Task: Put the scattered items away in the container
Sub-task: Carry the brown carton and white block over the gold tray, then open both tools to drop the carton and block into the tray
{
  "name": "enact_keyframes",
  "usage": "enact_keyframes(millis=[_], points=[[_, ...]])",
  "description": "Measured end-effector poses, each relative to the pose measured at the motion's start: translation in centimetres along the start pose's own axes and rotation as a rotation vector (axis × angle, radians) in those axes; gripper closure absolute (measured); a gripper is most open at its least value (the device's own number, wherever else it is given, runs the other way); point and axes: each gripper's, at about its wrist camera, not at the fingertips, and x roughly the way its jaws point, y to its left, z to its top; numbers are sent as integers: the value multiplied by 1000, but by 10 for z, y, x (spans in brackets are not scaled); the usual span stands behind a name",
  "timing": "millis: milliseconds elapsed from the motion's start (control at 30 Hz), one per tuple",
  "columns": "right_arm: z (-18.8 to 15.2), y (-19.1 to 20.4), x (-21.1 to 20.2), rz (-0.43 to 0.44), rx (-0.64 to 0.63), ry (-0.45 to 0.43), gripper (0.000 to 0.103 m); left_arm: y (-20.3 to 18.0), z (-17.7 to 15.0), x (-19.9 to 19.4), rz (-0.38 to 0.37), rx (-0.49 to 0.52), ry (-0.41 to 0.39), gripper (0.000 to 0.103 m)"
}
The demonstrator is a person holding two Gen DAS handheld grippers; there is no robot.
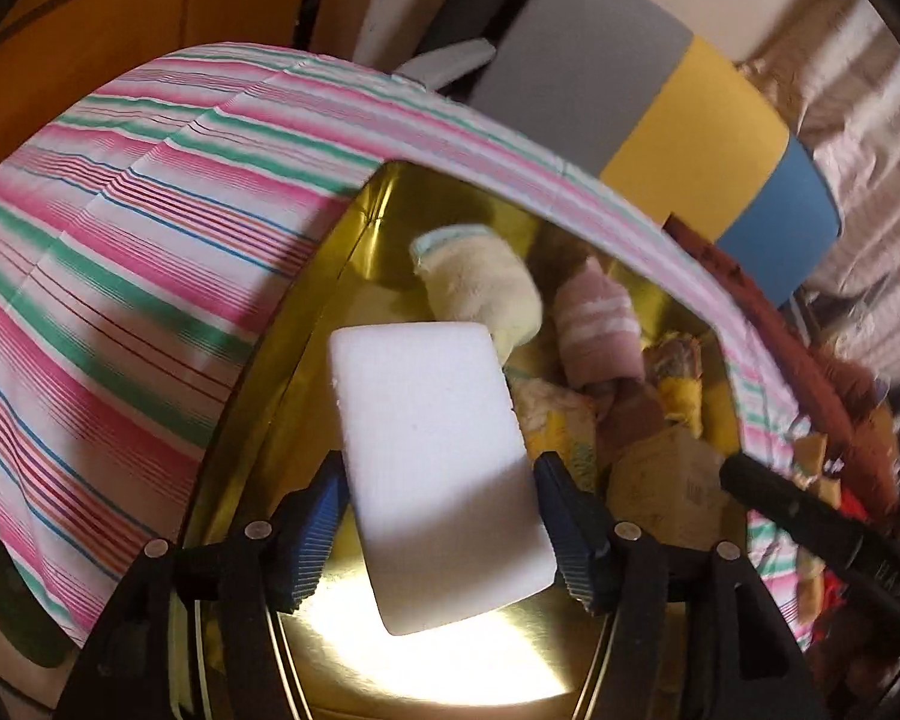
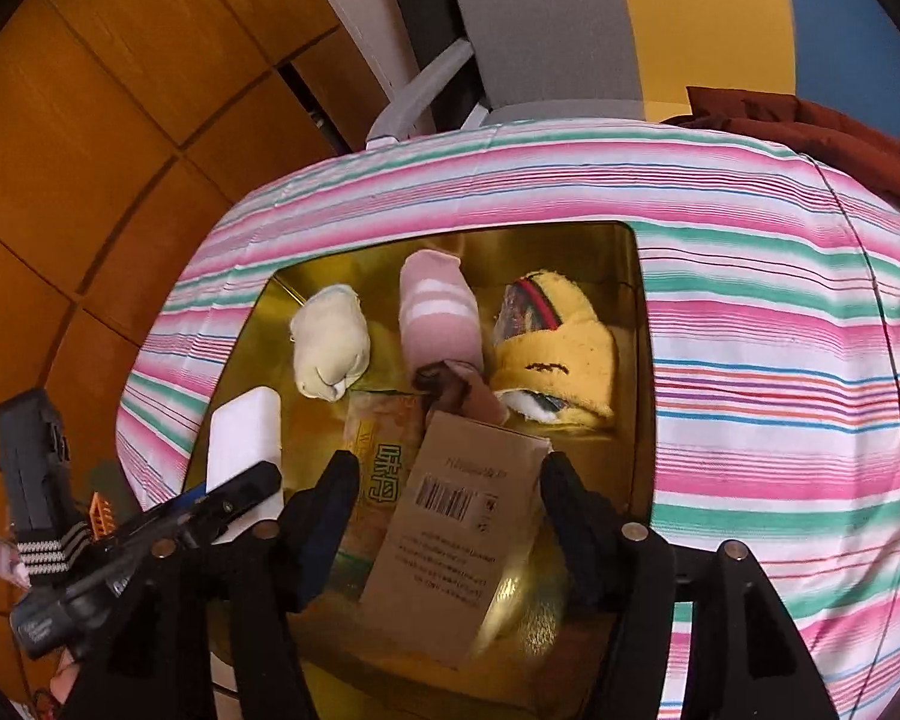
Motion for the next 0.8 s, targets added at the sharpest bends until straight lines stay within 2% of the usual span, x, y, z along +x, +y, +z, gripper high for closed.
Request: enact_keyframes(millis=[67, 133, 233, 367, 500, 667, 800], points=[[-3, -3, -7, 23, 17, -13, 35, -2, -2, -4, -22, 1, -26, 32], [-5, -4, -12, 39, 26, -24, 35, -6, -3, -4, 7, 21, -37, 27], [-10, -6, -22, 63, 31, -37, 34, -7, 0, -2, 43, 26, -37, 27], [-16, -15, -40, 90, 54, -75, 30, -4, -3, -16, 30, -25, -89, 27], [-22, -28, -56, 98, 88, -105, 26, -12, -10, -28, 31, -35, -133, 27], [-25, -47, -67, 89, 117, -124, 26, -35, -21, -40, 5, 8, -169, 27], [-30, -62, -73, 69, 136, -131, 23, -62, -34, -41, -50, 70, -148, 27]])
